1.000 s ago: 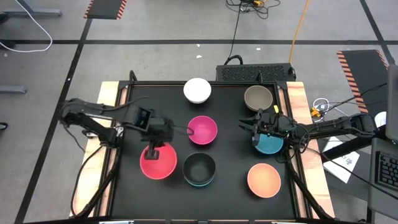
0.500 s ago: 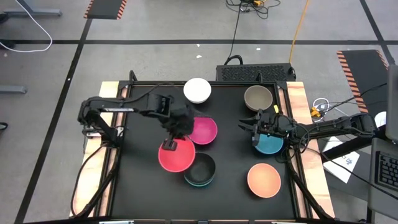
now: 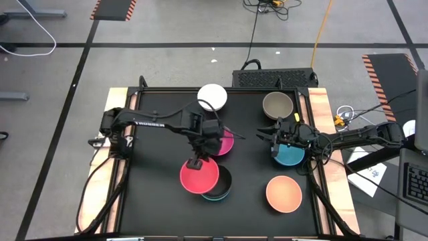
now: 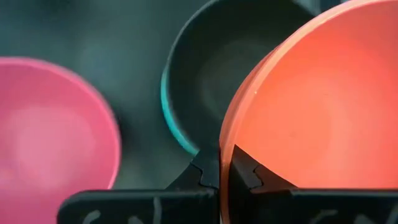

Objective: Nest bowls inside each other
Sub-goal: Stack the orange bowl on the black bowl

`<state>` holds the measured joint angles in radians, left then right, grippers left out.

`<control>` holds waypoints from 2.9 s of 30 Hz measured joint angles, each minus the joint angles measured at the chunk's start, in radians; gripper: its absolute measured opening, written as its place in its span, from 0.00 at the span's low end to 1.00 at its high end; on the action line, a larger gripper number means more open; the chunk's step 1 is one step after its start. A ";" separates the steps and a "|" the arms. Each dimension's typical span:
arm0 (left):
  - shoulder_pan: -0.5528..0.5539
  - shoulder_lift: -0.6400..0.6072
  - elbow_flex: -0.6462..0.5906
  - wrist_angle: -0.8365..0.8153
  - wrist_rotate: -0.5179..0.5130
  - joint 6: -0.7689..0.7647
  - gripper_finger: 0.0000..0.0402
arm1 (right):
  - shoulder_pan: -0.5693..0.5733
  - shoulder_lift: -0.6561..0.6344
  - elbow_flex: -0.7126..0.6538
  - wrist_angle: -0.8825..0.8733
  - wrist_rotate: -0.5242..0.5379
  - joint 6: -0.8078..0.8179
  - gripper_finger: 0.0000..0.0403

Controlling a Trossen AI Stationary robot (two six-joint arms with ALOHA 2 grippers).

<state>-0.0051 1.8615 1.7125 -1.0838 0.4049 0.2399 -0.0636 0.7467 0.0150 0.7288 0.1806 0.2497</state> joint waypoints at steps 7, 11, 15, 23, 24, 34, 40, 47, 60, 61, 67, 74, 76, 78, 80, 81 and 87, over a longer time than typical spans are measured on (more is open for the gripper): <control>-0.031 0.019 0.054 0.040 0.014 -0.042 0.00 | 0.000 0.000 0.000 0.000 0.001 0.000 0.30; -0.039 0.040 0.083 0.041 0.014 -0.041 0.00 | 0.000 0.000 0.000 0.001 0.001 0.000 0.30; -0.031 0.072 0.093 0.051 0.014 -0.029 0.00 | 0.000 0.000 0.000 0.000 0.001 0.000 0.30; -0.016 0.173 0.093 0.058 0.018 -0.036 0.00 | 0.000 0.000 0.000 -0.004 0.001 0.003 0.30; -0.017 0.188 0.093 0.051 0.018 -0.035 0.00 | 0.000 0.000 0.000 -0.008 0.001 0.003 0.30; -0.033 0.243 0.096 0.058 0.010 -0.021 0.01 | 0.000 0.000 0.000 -0.015 0.001 0.003 0.30; -0.067 0.244 0.093 0.145 -0.044 -0.033 0.01 | 0.000 0.000 0.000 -0.015 0.001 0.002 0.30; -0.096 0.242 0.054 0.217 -0.115 -0.036 0.01 | 0.000 0.000 0.000 -0.015 0.001 0.003 0.30; -0.120 0.242 0.039 0.229 -0.209 -0.045 0.02 | 0.000 0.000 0.000 -0.015 0.002 0.000 0.30; -0.121 0.242 0.039 0.229 -0.214 -0.046 0.04 | 0.000 0.000 0.000 -0.015 0.001 0.000 0.30; -0.120 0.244 0.038 0.230 -0.234 -0.058 0.21 | 0.000 0.000 0.000 -0.015 0.000 0.000 0.30; -0.131 0.216 0.070 0.217 -0.258 -0.076 0.44 | 0.000 0.000 0.000 -0.025 -0.001 -0.001 0.30; -0.141 0.206 0.083 0.196 -0.292 -0.075 0.50 | 0.000 0.001 0.000 -0.030 0.000 -0.001 0.30; -0.158 0.199 0.106 0.160 -0.369 -0.074 0.55 | 0.000 0.002 0.000 -0.030 0.000 -0.001 0.30; -0.171 0.188 0.126 0.125 -0.405 -0.069 0.58 | 0.000 0.003 0.000 -0.029 0.000 -0.001 0.30; -0.177 0.179 0.130 0.123 -0.410 -0.068 0.60 | 0.000 0.003 0.000 -0.030 0.000 -0.001 0.30; -0.185 0.134 0.133 0.147 -0.397 -0.068 0.66 | 0.000 0.003 0.000 -0.021 0.000 0.003 0.30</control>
<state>-0.1899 1.9950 1.8455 -0.9372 0.0083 0.1722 -0.0638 0.7496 0.0151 0.7081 0.1810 0.2523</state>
